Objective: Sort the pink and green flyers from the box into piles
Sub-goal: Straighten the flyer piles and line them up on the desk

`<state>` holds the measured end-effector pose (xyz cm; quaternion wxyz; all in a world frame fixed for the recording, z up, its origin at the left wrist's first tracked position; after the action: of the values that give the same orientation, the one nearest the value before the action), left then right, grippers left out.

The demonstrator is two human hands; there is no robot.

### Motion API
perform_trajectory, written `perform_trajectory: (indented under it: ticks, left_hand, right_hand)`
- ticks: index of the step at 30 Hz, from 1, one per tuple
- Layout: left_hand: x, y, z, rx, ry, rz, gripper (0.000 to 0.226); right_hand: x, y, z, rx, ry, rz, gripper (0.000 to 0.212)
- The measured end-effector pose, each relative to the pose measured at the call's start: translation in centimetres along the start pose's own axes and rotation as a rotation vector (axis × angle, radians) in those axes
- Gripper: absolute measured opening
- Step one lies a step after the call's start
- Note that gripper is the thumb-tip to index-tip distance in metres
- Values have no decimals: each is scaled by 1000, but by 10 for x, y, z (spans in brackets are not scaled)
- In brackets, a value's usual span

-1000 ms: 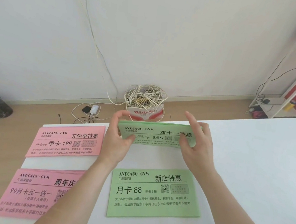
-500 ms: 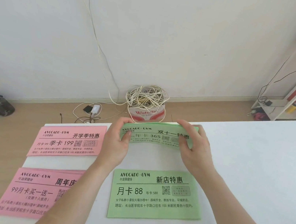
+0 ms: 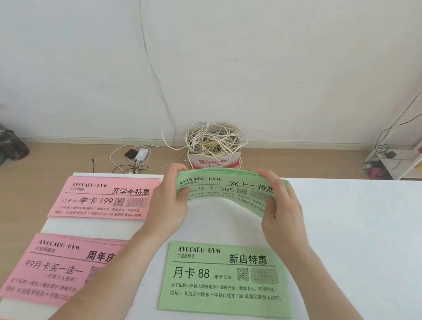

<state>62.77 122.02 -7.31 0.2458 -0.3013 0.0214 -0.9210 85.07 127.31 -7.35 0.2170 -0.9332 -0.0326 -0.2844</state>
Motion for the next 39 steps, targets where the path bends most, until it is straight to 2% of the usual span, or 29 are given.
perform_trajectory:
  ticks: [3,8,11,13,16,18,20,34,39]
  left_hand:
    - [2,1,0,16,-7,-8,48]
    - [-1,-5,-3,-27,-216,-79,85]
    - [-4,-6,-7,-43,-440,-191,81]
    - [-5,-7,-5,-127,-597,-246,73]
    - [-20,-7,0,-258,-694,-459,84]
    - [-32,-6,0,-275,-762,-619,95]
    - [-38,-9,-1,-278,-803,-687,99]
    - [-46,-20,8,-372,-741,-719,91]
    - [-51,-26,11,-376,-757,-735,94]
  right_hand:
    - [4,-6,0,-43,23,0,77]
    - [-9,-21,14,-201,94,-203,76]
    - [-16,-23,16,-235,132,-294,75]
    - [-18,-24,14,-242,135,-313,74]
    - [-20,-25,16,-275,138,-345,73]
    - [-23,-25,19,-298,156,-370,75]
    - [-27,-25,22,-316,172,-388,76]
    - [-25,-25,20,-381,283,-432,71]
    - [-15,-28,18,-236,545,-483,78]
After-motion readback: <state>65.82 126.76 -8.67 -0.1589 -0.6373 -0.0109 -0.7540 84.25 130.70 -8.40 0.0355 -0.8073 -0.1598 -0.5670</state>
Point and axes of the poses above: each hand's wrist, its own y-axis away from the middle knuckle, its own x-axis out of the back of the hand, z = x × y, the point moved 6 cm from there along -y, towards the middle knuckle, and after that the axes turned 4 degrees about z, right-handed, at the moved point
